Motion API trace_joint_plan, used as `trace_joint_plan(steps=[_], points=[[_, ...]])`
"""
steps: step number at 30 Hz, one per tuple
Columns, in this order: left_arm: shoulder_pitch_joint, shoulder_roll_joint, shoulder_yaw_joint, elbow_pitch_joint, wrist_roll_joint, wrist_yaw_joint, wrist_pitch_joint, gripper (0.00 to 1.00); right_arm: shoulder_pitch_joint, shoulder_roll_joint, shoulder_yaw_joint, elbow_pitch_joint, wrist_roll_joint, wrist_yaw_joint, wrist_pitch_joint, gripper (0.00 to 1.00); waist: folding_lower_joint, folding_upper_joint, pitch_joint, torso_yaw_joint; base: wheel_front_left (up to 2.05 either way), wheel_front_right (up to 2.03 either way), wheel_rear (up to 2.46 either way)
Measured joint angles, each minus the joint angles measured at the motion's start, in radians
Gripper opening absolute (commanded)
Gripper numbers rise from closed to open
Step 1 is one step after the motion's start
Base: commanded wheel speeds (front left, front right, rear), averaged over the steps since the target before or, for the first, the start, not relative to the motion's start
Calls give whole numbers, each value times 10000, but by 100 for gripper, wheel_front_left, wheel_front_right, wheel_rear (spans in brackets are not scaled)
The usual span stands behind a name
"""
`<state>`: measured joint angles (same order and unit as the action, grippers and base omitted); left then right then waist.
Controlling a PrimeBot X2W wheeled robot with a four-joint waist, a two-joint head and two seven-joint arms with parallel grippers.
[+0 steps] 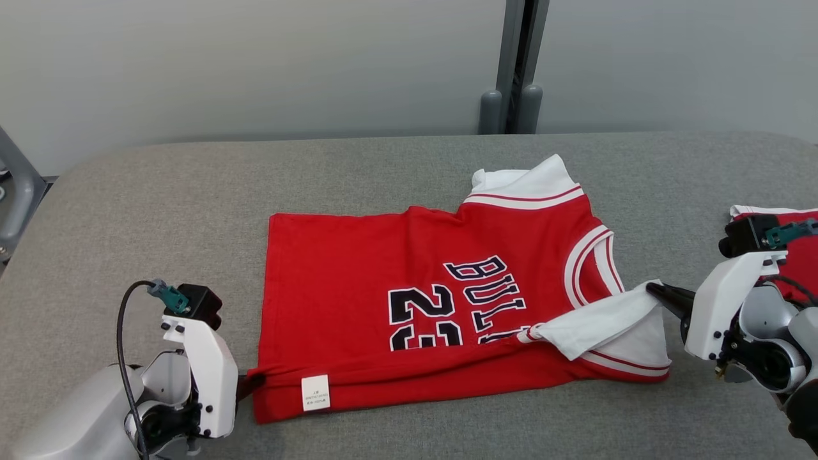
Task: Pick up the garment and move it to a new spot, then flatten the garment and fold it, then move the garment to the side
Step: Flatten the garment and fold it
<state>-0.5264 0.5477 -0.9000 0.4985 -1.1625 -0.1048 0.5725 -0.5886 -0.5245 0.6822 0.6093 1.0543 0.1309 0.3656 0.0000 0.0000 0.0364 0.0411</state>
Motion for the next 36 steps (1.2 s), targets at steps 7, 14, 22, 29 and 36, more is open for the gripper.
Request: trace_joint_plan(steps=[7, 14, 22, 29, 36], points=[[-470, -313, -121, 817, 13, -163, -109, 0, -449, 295, 330, 447, -63, 0, -270, 0, 0, 0, 297, -117, 0, 0, 0], [-836, -583, -190, 1599, 255, -219, -788, 0, -686, 393, 667, 568, 46, 0, -713, 0, 0, 0, 430, -158, 0, 0, 0], [-1088, -675, -535, 1659, 176, -230, -1053, 0, -926, 410, 1091, 663, 186, 0, -1409, 0, 0, 0, 554, -122, 0, 0, 0], [-1191, -508, -1035, 1377, 0, -234, -1172, 20, -1114, 426, 1434, 846, 297, 0, -2084, 0, 0, 0, 609, -89, 0, 0, 0], [-1354, -481, -1277, 1561, -207, -234, -1469, 0, -1284, 441, 1762, 1325, 403, 0, -2502, 0, 0, 0, 610, -97, 0, 0, 0]])
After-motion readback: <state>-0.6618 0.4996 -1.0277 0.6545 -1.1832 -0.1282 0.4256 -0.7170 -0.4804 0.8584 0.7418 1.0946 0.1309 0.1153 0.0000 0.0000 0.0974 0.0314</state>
